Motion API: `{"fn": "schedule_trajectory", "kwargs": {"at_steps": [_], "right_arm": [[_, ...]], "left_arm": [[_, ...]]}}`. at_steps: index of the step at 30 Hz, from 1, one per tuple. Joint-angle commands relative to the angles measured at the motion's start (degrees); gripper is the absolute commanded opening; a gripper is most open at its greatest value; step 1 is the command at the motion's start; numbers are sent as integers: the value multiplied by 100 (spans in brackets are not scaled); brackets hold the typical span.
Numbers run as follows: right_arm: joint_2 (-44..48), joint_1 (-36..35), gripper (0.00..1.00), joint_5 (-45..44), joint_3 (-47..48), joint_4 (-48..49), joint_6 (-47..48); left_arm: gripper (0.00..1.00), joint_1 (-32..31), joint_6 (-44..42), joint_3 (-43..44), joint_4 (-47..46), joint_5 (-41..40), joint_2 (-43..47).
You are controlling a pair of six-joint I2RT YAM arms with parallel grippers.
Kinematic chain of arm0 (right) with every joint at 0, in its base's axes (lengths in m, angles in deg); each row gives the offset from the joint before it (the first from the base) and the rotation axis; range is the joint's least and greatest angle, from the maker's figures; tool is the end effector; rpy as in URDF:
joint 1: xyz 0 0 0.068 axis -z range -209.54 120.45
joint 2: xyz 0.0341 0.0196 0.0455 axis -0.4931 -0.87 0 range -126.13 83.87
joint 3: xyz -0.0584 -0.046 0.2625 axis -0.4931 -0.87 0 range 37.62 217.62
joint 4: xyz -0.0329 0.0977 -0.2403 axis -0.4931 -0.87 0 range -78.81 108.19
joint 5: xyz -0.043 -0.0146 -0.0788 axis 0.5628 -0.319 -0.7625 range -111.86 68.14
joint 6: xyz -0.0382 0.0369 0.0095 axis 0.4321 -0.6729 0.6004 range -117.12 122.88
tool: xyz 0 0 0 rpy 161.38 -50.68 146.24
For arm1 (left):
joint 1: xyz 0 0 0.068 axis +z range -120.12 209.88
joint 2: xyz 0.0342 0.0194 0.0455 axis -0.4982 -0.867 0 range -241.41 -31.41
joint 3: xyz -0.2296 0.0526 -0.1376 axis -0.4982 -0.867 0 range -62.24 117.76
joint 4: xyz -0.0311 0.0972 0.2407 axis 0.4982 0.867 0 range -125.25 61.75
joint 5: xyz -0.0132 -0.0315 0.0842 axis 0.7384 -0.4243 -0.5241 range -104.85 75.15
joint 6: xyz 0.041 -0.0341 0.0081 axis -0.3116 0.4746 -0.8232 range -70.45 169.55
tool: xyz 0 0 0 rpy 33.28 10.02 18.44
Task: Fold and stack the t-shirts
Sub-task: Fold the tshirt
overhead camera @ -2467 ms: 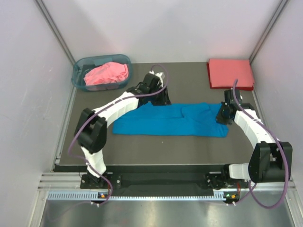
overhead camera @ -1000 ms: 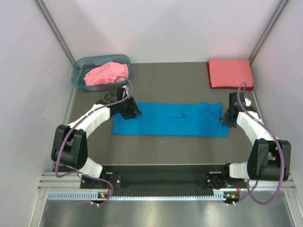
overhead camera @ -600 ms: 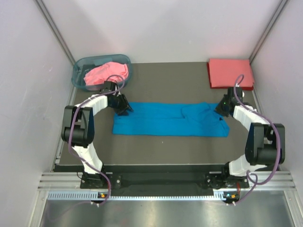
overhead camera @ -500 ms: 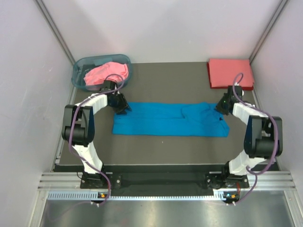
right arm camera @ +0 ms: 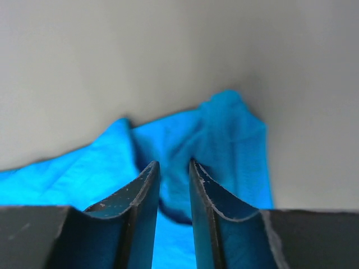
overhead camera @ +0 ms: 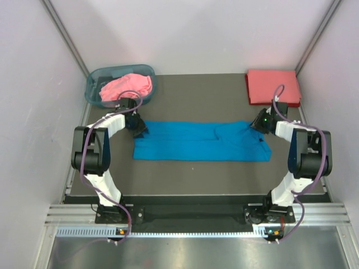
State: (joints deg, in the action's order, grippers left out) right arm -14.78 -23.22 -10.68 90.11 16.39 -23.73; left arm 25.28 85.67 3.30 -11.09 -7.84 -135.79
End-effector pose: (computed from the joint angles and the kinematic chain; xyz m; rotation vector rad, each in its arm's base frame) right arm 0.3444 -0.0313 0.1584 0.5995 2.3500 0.3974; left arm 0.3620 -0.0335 0.1648 -0.6995 2.6252 -0.3827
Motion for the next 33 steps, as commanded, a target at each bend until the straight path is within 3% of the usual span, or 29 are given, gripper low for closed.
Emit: {"fn": "schedule_trajectory", "kwargs": {"at_steps": [1, 18, 26, 31, 33], "right_arm": [[153, -123, 29, 412, 77, 384, 156], [1252, -589, 39, 201, 411, -1163, 156], [1252, -1378, 40, -968, 323, -1796, -642], [1436, -1617, 48, -1083, 51, -1684, -977], [1454, -1617, 51, -952, 25, -1184, -829]], "left_arm": [[43, 170, 0, -243, 291, -648, 102], [42, 1057, 194, -920, 607, -1570, 822], [42, 1760, 360, -1438, 844, -2053, 1436], [43, 1893, 264, -1133, 1072, -1870, 1894], [43, 1893, 220, -904, 1222, -1782, 2061]]}}
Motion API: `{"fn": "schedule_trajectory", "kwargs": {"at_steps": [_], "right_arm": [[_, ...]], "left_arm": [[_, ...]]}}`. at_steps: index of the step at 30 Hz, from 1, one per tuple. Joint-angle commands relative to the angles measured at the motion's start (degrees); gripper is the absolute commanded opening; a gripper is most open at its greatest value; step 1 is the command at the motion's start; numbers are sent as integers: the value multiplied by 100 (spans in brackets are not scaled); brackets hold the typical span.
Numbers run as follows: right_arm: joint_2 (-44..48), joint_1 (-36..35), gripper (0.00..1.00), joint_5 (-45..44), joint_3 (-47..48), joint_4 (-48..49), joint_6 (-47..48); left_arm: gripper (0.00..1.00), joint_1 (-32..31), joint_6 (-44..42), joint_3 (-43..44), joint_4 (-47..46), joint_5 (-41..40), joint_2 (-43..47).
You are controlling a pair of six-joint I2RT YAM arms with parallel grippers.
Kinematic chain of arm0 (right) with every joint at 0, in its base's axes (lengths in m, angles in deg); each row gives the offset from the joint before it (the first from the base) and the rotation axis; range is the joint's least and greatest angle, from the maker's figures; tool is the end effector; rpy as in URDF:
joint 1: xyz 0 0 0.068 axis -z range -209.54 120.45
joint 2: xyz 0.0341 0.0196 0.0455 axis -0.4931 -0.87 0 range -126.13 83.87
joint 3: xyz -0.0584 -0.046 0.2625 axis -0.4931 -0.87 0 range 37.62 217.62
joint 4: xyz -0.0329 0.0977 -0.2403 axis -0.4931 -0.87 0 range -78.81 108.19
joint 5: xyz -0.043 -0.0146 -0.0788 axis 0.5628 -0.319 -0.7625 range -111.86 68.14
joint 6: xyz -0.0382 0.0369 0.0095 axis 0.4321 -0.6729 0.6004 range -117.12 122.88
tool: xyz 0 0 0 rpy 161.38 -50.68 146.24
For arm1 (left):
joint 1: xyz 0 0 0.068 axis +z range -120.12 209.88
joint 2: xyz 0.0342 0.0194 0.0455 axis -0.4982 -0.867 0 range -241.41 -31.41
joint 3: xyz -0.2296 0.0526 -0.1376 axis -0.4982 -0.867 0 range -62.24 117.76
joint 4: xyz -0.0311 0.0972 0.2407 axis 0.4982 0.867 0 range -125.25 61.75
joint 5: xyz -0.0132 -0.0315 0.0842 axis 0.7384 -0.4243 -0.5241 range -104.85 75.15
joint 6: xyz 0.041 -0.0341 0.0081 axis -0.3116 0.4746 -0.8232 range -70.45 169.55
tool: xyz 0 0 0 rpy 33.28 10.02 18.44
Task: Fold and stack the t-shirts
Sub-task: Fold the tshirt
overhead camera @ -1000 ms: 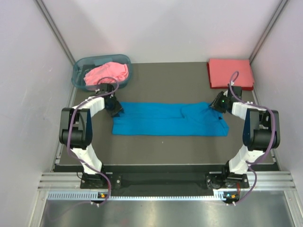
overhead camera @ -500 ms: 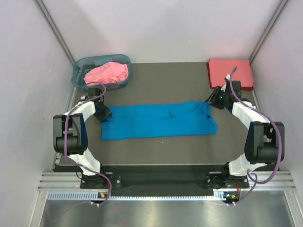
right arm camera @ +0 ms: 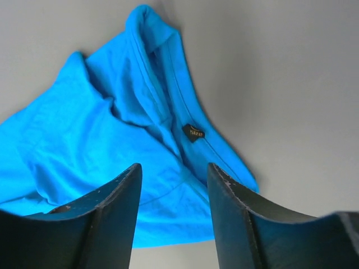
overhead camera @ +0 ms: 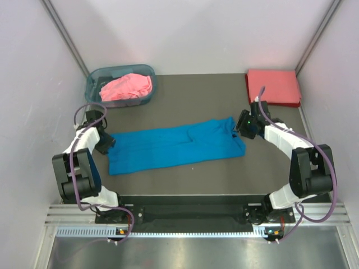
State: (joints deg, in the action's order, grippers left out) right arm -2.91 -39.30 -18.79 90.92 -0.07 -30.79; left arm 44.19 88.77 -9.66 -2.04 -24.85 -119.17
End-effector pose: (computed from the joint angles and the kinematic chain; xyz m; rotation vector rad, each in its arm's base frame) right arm 0.3058 0.0544 0.2059 0.4978 2.4637 0.3849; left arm 0.2742 0.0763 0.1837 -1.2722 2.4208 0.1212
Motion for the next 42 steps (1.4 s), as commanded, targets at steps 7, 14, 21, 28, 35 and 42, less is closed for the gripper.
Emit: {"fn": "schedule_trajectory", "kwargs": {"at_steps": [7, 14, 21, 28, 35, 42], "right_arm": [[-699, 44, 54, 913, 884, 938, 1195], [-1832, 264, 51, 1556, 1534, 842, 1855], [-2202, 343, 35, 1662, 1535, 1281, 1750], [-2194, 536, 0, 1407, 1157, 1694, 1697], [-2334, 853, 0, 1592, 1156, 1844, 1329], [-2378, 844, 2, 1785, 1007, 2107, 889]], "left_arm": [[43, -7, -301, 728, -103, 1994, 770], [44, -15, -231, 359, -1114, 3461, 191], [45, 2, -160, 551, -1485, 2987, -925], [45, 55, -292, 684, -1098, 1634, -1576], [44, 231, -161, 728, -852, 1097, -1823], [44, 239, -81, 728, -808, 1062, -1823]]}}
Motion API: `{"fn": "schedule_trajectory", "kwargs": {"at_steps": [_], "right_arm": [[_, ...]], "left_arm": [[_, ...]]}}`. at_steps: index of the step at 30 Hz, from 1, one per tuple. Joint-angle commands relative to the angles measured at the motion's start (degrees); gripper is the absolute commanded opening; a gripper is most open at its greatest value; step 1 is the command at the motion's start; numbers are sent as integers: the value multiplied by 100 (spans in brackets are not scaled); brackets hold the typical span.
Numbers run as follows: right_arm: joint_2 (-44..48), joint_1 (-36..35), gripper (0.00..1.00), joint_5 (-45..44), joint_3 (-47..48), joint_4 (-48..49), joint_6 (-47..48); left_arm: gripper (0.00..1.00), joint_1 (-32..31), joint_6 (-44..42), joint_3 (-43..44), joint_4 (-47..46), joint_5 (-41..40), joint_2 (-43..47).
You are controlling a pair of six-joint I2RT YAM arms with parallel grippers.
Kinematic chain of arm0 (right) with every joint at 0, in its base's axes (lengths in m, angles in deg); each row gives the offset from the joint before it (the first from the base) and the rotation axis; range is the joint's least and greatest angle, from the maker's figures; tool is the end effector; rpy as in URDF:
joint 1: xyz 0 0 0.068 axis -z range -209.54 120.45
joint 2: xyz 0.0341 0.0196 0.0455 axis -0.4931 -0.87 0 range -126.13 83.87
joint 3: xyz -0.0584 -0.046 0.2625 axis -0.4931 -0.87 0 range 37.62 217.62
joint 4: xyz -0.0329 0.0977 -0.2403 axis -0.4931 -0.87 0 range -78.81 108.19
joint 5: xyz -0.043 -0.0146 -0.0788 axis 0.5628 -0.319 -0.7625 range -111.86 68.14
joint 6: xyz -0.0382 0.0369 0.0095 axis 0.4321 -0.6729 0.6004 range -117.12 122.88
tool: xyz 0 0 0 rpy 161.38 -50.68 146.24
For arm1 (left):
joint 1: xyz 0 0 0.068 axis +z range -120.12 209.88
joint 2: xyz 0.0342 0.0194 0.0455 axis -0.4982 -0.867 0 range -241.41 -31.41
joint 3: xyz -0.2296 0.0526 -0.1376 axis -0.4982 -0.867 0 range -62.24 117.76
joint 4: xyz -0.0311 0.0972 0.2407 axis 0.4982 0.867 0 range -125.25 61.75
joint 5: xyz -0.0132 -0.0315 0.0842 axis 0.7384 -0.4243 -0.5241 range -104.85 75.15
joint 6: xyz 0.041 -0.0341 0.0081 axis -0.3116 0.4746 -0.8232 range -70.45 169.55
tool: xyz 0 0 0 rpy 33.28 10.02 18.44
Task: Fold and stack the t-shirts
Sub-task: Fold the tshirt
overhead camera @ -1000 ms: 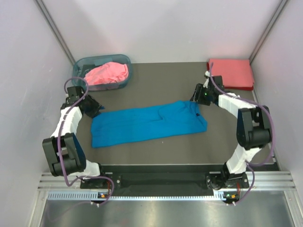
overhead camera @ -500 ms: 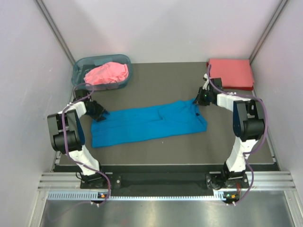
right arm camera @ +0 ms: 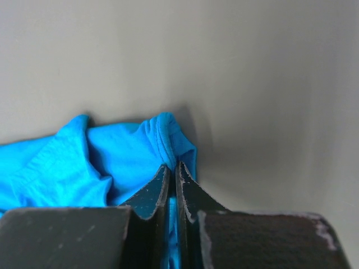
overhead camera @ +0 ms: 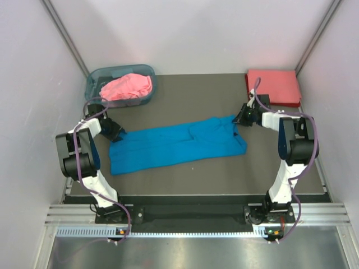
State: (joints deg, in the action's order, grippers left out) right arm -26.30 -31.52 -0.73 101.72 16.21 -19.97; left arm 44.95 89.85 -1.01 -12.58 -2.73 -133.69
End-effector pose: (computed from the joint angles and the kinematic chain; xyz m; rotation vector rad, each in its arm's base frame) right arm 0.3954 0.0264 0.1467 0.2691 2.4196 0.6423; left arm 0.3384 0.0833 0.1582 -1.1996 2.4308 -0.4187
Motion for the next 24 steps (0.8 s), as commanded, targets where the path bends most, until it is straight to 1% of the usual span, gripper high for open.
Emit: {"fn": "schedule_trajectory", "kwargs": {"at_steps": [1, 2, 4, 6, 10, 12, 14, 16, 17, 21, 22, 24], "right_arm": [[-57, 66, 3, -3, -73, 540, -254], [-75, 66, 4, 14, -29, 645, -281], [-293, 40, 3, 137, 146, 664, -281], [-496, 22, 1, 295, 533, 550, -307], [-900, -66, 1, 366, 1025, 479, -334], [-1058, -92, 2, 445, 1438, 278, -290], [-1331, -162, 3, 489, 1928, 67, -168], [-1594, -276, 4, 472, 2246, -231, -18], [-1674, -320, 4, 454, 2509, -320, 9], [-1990, -417, 5, 218, 2976, -400, -26], [-2165, -426, 5, 173, 3116, -513, -44], [-2403, -426, 5, 146, 3669, -689, -26]], "left_arm": [[44, 163, -189, -129, 281, -1159, -372], [44, 163, -180, -112, 325, -1420, -372], [44, 198, -154, -94, 447, -1589, -389], [44, 268, -110, -129, 509, -1834, -398], [43, 435, 136, -164, 659, -2117, -276], [43, 514, 242, -234, 607, -2135, -126], [44, 558, 338, -296, 484, -1741, 120], [44, 567, 426, -95, 606, -997, 278], [44, 576, 444, 167, 659, -844, 305], [45, 567, 506, 643, 923, -685, 576], [45, 576, 541, 644, 844, -667, 638], [45, 558, 454, 513, 625, -370, 735]]}}
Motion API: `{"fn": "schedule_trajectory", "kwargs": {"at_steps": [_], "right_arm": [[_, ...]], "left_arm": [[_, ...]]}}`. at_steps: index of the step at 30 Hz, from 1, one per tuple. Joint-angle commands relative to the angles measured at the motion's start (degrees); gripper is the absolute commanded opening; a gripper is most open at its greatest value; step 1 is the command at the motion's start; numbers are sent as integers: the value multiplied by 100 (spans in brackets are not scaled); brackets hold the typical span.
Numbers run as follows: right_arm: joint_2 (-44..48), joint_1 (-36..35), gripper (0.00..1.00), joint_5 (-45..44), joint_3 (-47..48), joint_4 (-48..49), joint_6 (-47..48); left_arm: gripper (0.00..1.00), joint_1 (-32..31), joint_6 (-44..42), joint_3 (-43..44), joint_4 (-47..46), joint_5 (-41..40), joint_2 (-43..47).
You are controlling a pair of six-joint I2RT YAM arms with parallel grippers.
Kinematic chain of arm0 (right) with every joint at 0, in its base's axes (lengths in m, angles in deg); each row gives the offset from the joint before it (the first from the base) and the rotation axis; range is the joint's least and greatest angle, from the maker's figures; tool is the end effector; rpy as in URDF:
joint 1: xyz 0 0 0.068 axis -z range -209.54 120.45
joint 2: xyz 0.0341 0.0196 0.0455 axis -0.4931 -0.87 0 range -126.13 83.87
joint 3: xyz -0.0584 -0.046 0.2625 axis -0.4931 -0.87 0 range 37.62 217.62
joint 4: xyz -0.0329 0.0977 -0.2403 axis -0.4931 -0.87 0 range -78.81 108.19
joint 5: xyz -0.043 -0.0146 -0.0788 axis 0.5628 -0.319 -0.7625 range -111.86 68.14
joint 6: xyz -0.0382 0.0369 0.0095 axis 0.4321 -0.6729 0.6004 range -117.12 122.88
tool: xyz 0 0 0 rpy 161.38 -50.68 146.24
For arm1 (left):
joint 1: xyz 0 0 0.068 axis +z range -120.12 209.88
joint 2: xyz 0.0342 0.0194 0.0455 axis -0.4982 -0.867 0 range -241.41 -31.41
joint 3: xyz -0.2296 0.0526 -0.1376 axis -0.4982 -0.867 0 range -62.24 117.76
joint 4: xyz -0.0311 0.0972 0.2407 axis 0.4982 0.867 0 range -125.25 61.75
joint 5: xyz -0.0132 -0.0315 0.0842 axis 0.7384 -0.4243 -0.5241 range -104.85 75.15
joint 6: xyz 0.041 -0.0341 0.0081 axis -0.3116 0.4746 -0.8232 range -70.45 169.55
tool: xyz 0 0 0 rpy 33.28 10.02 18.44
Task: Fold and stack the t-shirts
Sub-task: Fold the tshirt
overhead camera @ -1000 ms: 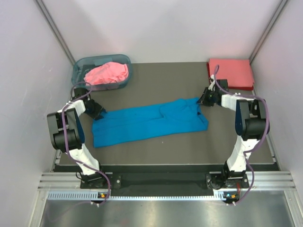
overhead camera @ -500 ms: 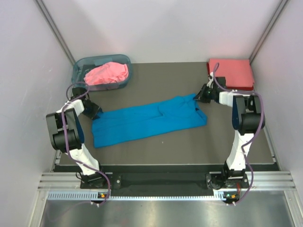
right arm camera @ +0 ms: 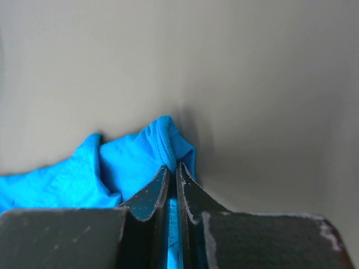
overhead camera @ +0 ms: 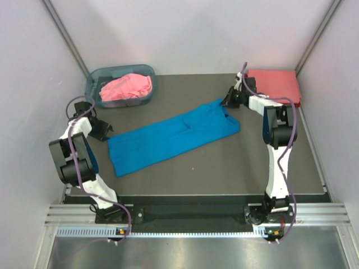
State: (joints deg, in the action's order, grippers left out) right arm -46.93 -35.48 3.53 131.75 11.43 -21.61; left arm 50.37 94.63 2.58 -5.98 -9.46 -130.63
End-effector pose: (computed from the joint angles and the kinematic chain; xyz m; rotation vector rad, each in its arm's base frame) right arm 0.4978 0.0670 0.1421 0.1544 2.3623 0.7782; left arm 0.3260 0.1182 0.1870 -1.4376 2.2867 -0.2586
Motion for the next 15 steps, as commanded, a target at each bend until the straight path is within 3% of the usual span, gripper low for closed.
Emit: {"fn": "schedule_trajectory", "kwargs": {"at_steps": [1, 6, 10, 12, 15], "right_arm": [[-576, -31, 5, -289, 895, -316, 155], [-886, -31, 6, -315, 1916, -677, 120], [-510, 31, 26, -447, 2206, -958, -116], [-193, 31, 36, -525, 2023, -976, -196], [607, 31, 38, -875, 1321, -923, -398]], "left_arm": [[45, -10, -243, 93, -175, 348, 499], [44, -221, -930, -100, -27, 225, 351], [45, -230, -1211, -548, -334, 638, 745], [45, -230, -1361, -567, -301, 910, 799], [45, -230, -1493, -417, -107, 1122, 764]]}}
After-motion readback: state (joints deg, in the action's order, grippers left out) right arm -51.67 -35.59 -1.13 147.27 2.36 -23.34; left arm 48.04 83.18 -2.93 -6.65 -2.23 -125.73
